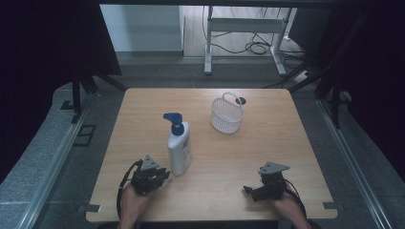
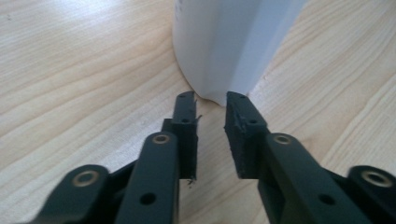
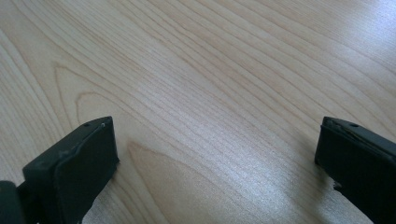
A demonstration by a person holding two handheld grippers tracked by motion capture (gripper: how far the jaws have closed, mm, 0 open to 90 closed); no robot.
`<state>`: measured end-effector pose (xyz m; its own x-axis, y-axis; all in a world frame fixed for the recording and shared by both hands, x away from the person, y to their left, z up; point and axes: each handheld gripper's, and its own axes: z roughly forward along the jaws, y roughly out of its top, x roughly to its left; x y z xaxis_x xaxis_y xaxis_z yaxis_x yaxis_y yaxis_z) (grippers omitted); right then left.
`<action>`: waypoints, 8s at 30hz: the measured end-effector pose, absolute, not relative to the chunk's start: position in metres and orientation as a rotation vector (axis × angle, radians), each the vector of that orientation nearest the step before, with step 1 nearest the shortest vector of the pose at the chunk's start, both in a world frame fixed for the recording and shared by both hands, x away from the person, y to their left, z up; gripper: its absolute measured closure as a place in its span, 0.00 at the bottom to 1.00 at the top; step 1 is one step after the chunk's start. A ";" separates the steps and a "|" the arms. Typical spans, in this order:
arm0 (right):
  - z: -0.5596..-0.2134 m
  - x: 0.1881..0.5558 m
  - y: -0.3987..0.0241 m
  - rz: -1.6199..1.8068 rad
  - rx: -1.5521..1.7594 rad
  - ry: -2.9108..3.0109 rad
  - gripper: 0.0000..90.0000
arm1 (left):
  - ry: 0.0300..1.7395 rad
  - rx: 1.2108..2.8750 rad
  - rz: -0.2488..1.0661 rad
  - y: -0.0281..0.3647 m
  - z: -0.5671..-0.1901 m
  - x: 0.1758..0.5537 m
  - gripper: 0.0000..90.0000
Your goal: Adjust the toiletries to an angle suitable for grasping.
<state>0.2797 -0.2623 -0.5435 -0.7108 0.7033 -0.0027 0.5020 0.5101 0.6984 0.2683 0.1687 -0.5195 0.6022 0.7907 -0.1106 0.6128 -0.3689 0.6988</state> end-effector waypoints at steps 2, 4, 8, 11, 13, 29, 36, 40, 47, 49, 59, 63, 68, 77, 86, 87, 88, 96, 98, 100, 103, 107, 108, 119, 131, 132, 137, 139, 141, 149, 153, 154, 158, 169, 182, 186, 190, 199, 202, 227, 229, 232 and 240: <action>-0.544 0.280 -0.262 1.003 1.014 2.467 0.00 | 1.119 2.094 0.311 0.171 -0.519 0.272 0.89; -0.544 0.280 -0.262 1.003 1.015 2.466 0.00 | 1.133 2.080 0.309 0.173 -0.518 0.275 0.93; -0.544 0.280 -0.262 1.001 1.017 2.466 0.00 | 1.155 2.056 0.317 0.176 -0.517 0.281 0.98; -0.544 0.280 -0.262 1.002 1.017 2.466 0.00 | 1.154 2.061 0.331 0.176 -0.516 0.286 0.99; -0.544 0.280 -0.262 1.001 1.018 2.465 0.00 | 1.148 2.068 0.344 0.174 -0.515 0.290 0.99; -0.543 0.280 -0.262 1.001 1.017 2.466 0.00 | 1.148 2.012 0.363 0.168 -0.511 0.320 0.99; -0.544 0.280 -0.262 1.001 1.018 2.464 0.00 | 1.141 1.993 0.337 0.163 -0.515 0.330 0.99; -0.544 0.280 -0.262 1.001 1.019 2.464 0.00 | 1.131 1.984 0.310 0.158 -0.517 0.332 0.99; -0.544 0.280 -0.262 1.001 1.018 2.465 0.00 | 1.138 1.963 0.270 0.157 -0.521 0.333 0.99; -0.543 0.280 -0.262 1.001 1.018 2.467 0.00 | 1.136 1.957 0.262 0.156 -0.521 0.332 0.99; -0.544 0.280 -0.262 1.001 1.019 2.465 0.00 | 1.105 1.958 0.242 0.143 -0.524 0.331 0.99; -0.544 0.280 -0.262 1.001 1.019 2.465 0.00 | 1.096 1.957 0.237 0.137 -0.524 0.331 0.99; -0.544 0.280 -0.262 1.001 1.017 2.467 0.00 | 1.088 1.961 0.232 0.130 -0.526 0.333 0.99; -0.544 0.280 -0.262 1.002 1.018 2.467 0.00 | 1.064 1.972 0.213 0.117 -0.527 0.336 0.99; -0.544 0.280 -0.262 1.001 1.019 2.465 0.00 | 1.029 1.990 0.189 0.104 -0.530 0.331 0.99; -0.544 0.280 -0.262 1.001 1.019 2.465 0.00 | 1.026 1.990 0.187 0.102 -0.530 0.330 0.99; -0.544 0.280 -0.262 1.001 1.018 2.465 0.00 | 1.025 1.988 0.185 0.101 -0.530 0.329 0.99; -0.544 0.280 -0.262 1.001 1.018 2.465 0.00 | 0.995 2.006 0.171 0.090 -0.531 0.323 0.99; -0.544 0.280 -0.262 1.001 1.017 2.467 0.00 | 0.986 2.008 0.165 0.088 -0.531 0.322 0.99; -0.544 0.280 -0.262 1.000 1.018 2.465 0.00 | 0.977 2.012 0.160 0.086 -0.531 0.321 0.99; -0.544 0.280 -0.262 1.001 1.017 2.467 0.00 | 0.966 2.011 0.150 0.082 -0.532 0.318 0.99; -0.544 0.280 -0.262 1.001 1.017 2.465 0.00 | 0.949 2.012 0.143 0.077 -0.531 0.315 0.99; -0.544 0.280 -0.262 1.001 1.018 2.465 0.00 | 0.938 2.018 0.138 0.075 -0.531 0.313 0.99; -0.544 0.280 -0.262 1.000 1.019 2.464 0.00 | 0.904 2.032 0.125 0.068 -0.528 0.305 0.99; -0.544 0.280 -0.262 1.000 1.014 2.469 0.00 | 0.888 2.032 0.090 0.068 -0.528 0.286 0.99; -0.544 0.280 -0.262 0.999 1.015 2.467 0.00 | 0.888 2.032 0.090 0.068 -0.528 0.286 0.99; -0.544 0.280 -0.262 1.000 1.019 2.464 0.00 | 0.866 2.033 0.067 0.064 -0.529 0.277 0.99; -0.544 0.280 -0.262 1.001 1.017 2.466 0.00 | 0.854 2.035 0.058 0.061 -0.528 0.272 0.99; -0.544 0.280 -0.262 1.001 1.017 2.466 0.00 | 0.847 2.036 0.057 0.059 -0.527 0.271 0.98; -0.544 0.280 -0.262 1.001 1.018 2.465 0.00 | 0.798 2.043 0.047 0.048 -0.522 0.264 0.98; -0.544 0.280 -0.262 1.000 1.015 2.464 0.00 | 0.771 2.059 0.047 0.038 -0.520 0.264 0.98; -0.544 0.280 -0.262 1.000 1.015 2.464 0.00 | 0.771 2.059 0.047 0.038 -0.520 0.264 0.98; -0.544 0.280 -0.262 1.000 1.015 2.464 0.00 | 0.744 2.073 0.042 0.027 -0.520 0.263 0.98; -0.544 0.280 -0.262 0.999 1.013 2.465 0.00 | 0.698 2.112 0.038 0.001 -0.523 0.266 0.97; -0.544 0.280 -0.262 0.999 1.013 2.466 0.00 | 0.720 2.119 0.067 0.019 -0.517 0.264 0.91; -0.544 0.280 -0.262 0.999 1.013 2.466 0.00 | 0.730 2.133 0.082 0.026 -0.517 0.262 0.87; -0.544 0.280 -0.262 0.999 1.013 2.465 0.00 | 0.754 2.141 0.097 0.040 -0.516 0.260 0.78; -0.544 0.280 -0.262 0.999 1.012 2.467 0.00 | 0.785 2.159 0.119 0.061 -0.520 0.256 0.64; -0.544 0.280 -0.262 0.998 1.013 2.465 0.00 | 0.791 2.159 0.129 0.065 -0.522 0.254 0.61; -0.543 0.277 -0.262 1.023 0.998 2.471 0.03 | 0.877 2.125 0.153 0.097 -0.542 0.253 0.44; -0.542 0.277 -0.262 1.019 1.004 2.475 0.03 | 0.886 2.112 0.133 0.098 -0.542 0.255 0.41; -0.542 0.277 -0.261 1.008 1.011 2.478 0.03 | 0.898 2.106 0.133 0.099 -0.542 0.255 0.39; -0.537 0.274 -0.257 0.992 1.002 2.487 0.07 | 0.883 2.147 0.198 0.094 -0.542 0.251 0.33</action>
